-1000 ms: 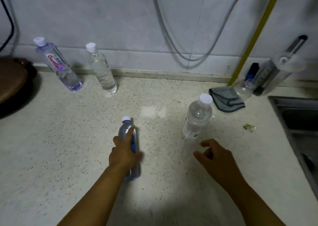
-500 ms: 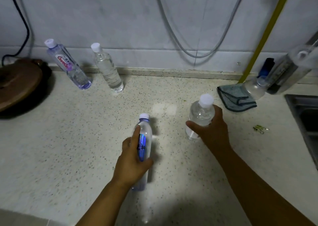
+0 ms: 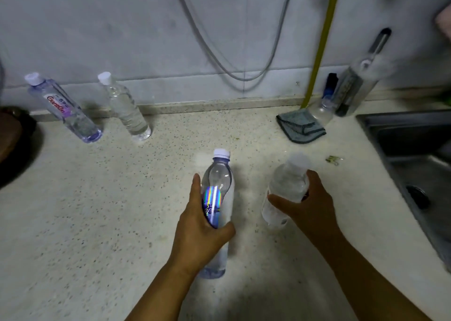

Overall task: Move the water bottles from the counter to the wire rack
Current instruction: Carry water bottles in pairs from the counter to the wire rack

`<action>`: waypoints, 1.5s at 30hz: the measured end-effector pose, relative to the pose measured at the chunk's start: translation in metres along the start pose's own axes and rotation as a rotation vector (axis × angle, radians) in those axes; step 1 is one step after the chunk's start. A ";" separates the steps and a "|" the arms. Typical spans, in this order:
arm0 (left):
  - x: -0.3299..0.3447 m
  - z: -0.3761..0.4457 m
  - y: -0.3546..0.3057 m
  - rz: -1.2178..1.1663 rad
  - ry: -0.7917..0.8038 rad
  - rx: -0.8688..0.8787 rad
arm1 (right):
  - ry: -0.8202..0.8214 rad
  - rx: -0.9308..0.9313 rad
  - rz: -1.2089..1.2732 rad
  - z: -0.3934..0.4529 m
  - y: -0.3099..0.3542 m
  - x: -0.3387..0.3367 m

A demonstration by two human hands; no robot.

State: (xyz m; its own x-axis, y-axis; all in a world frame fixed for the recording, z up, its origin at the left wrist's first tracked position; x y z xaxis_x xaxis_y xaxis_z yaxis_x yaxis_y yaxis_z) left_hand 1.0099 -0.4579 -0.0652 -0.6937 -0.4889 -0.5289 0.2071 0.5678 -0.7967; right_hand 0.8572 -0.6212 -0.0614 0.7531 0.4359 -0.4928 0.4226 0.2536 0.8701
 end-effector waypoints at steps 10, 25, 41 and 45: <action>0.104 -0.059 -0.068 0.037 0.305 0.278 | -0.250 0.097 -0.008 -0.117 -0.029 -0.116; 0.336 -0.327 -0.155 0.067 0.722 0.613 | -0.696 0.259 0.012 -0.410 -0.143 -0.346; 0.584 -0.567 -0.214 0.271 1.315 0.784 | -1.261 0.654 -0.022 -0.659 -0.245 -0.499; 0.649 -0.626 -0.233 0.312 1.519 0.840 | -1.379 0.752 -0.013 -0.697 -0.273 -0.546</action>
State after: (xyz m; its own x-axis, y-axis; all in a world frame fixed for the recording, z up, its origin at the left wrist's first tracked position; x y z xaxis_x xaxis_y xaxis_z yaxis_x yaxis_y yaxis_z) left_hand 0.0792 -0.4929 -0.0394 -0.4317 0.8307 -0.3515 0.3724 -0.1908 -0.9083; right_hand -0.0211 -0.3272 -0.0347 0.4324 -0.7631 -0.4802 0.2606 -0.4041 0.8768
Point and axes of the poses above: each hand's wrist, its own z-axis towards the middle knuckle, its own x-axis out of the palm, y = z × x, the point moved 6 cm from there along z, towards the middle knuckle, and after that the axes turned 7 degrees about -x, right-handed, at the moved point
